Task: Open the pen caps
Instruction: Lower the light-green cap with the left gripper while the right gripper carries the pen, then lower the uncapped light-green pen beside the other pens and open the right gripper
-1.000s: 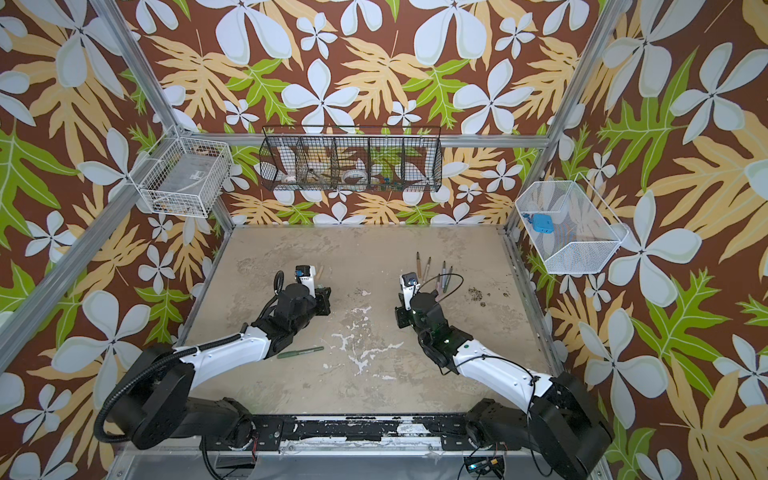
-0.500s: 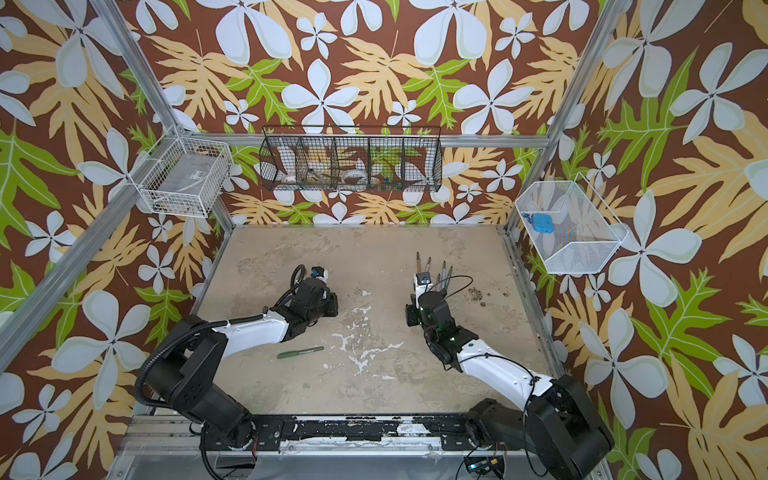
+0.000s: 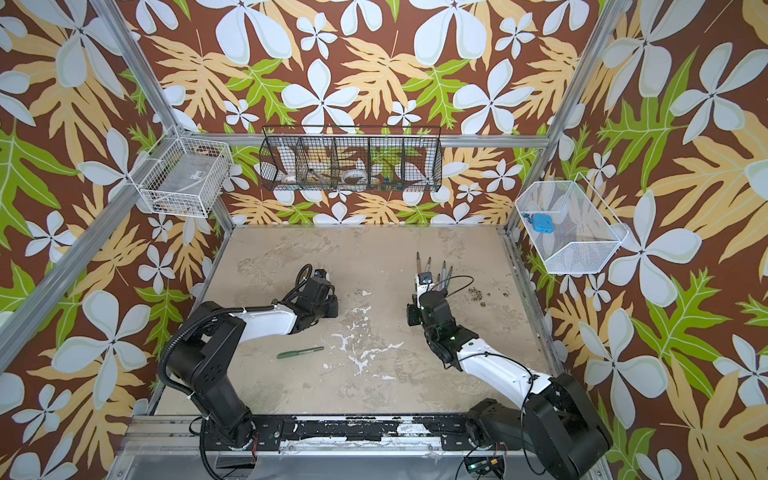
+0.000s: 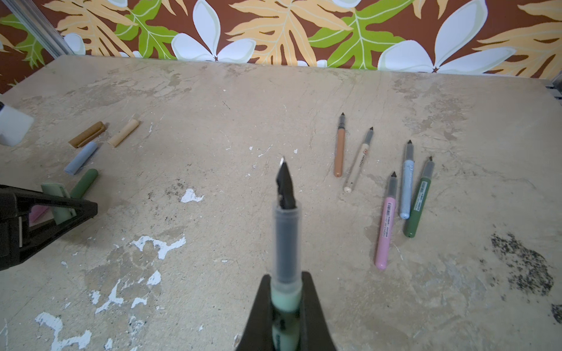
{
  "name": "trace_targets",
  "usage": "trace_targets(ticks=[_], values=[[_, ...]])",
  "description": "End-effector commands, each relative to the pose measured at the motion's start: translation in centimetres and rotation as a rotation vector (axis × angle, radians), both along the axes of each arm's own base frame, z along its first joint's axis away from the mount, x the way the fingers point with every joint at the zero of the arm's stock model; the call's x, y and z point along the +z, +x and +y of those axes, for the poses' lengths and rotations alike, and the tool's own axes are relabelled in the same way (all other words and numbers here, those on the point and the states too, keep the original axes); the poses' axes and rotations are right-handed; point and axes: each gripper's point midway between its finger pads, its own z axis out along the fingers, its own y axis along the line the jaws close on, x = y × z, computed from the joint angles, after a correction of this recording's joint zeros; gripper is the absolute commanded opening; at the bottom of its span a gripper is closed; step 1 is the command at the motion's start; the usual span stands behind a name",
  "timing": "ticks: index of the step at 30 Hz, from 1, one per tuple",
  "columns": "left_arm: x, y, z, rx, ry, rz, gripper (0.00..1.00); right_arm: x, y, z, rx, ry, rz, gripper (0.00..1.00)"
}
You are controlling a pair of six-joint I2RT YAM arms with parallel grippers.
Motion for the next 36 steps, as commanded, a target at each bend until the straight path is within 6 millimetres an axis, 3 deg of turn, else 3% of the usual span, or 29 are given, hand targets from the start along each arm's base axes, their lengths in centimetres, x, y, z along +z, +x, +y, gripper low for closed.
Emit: trace_targets(ticks=[1,6,13,29,36], values=[[-0.6,0.0,0.6,0.010,0.042,0.016,0.01,-0.5,0.6,-1.1,-0.039,0.019,0.023,0.00],[-1.2,0.2,1.0,0.026,0.071,0.033,0.06,-1.6,1.2,-4.6,-0.140,0.029,0.047,0.00],[-1.4,0.1,1.1,0.027,0.078,0.045,0.18,-4.1,2.1,-6.9,-0.221,0.003,0.129,0.00],[-1.0,-0.1,0.8,0.015,0.063,0.050,0.23,-7.4,3.2,-5.0,-0.132,0.011,0.273,0.00],[2.1,-0.8,-0.8,-0.070,-0.046,-0.025,0.25,-9.0,3.5,-4.2,-0.108,0.018,0.340,0.02]])
